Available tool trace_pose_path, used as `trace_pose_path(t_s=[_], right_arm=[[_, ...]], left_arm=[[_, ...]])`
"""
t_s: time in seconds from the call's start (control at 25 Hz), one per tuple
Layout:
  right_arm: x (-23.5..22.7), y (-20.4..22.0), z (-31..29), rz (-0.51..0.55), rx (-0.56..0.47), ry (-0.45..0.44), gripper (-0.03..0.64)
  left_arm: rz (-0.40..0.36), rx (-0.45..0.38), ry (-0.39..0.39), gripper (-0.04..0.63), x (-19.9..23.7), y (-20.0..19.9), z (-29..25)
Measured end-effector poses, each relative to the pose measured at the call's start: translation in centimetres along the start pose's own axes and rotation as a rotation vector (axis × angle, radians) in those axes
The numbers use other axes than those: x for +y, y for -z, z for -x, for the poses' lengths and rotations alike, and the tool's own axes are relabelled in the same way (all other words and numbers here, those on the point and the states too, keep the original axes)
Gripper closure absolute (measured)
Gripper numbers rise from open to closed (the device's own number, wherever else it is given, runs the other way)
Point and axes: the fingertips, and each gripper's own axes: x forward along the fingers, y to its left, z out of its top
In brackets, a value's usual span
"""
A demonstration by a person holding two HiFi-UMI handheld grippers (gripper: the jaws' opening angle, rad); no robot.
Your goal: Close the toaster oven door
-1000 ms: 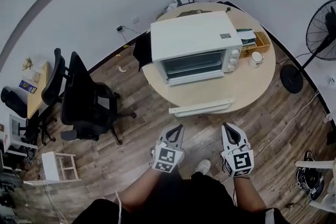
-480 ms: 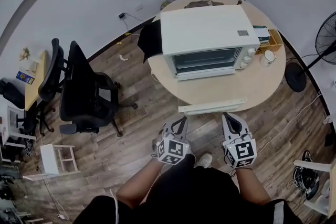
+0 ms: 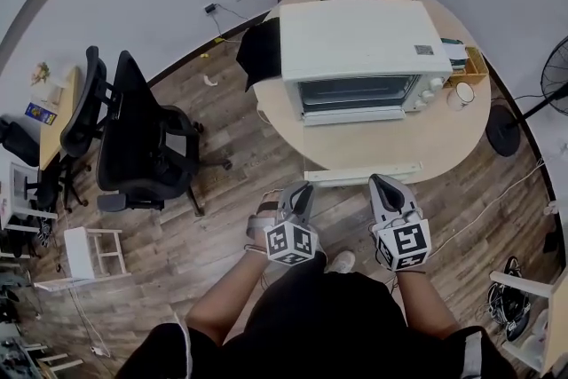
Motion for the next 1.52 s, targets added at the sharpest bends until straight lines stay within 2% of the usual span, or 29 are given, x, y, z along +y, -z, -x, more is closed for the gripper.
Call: trace_pose_path(t_s=[0.28,0.44,0.6,0.92,1.12,1.32,1.52], right_arm=[[-0.8,-0.2,-0.1,-0.001,0.001,-0.009,0.62],[-1.3,-0.4,-0.2,-0.004,-0.008,-0.006,0.62],[-1.7,-0.6,-0.1,-0.003,-0.011,-0.002,0.62],[-2.5,-0.8,-0.1,-0.018,-0.009,0.002,0.62],[-2.6,-0.7,-0.3,-0.018,-0.009,0.002,0.62],[-2.4,-0.8,-0.5,-0.017,-0.011,-0.001,0.62],[-1.9,-1.0,-0.6,-0.019,-0.015,-0.013,0.62]], left_arm=[[-0.208,0.11,0.013,0.475,-0.7,1.5,-2.0],[-0.279,0.139,0.021,0.472,-0.5,2.2,-3.1],[-0.309,0.154,0.025,0.472,-0.4,2.3,-3.8],[-0.319,0.181,0.042,0.474,-0.6,2.4,-4.4],[-0.331,0.187,0.045,0.513,-0.8,2.3,-4.5],[-0.343,0.156,-0.004,0.537,0.4,1.3,-4.0],[-0.322,0.132,-0.045,0.548,2.1,0.2,-3.6]])
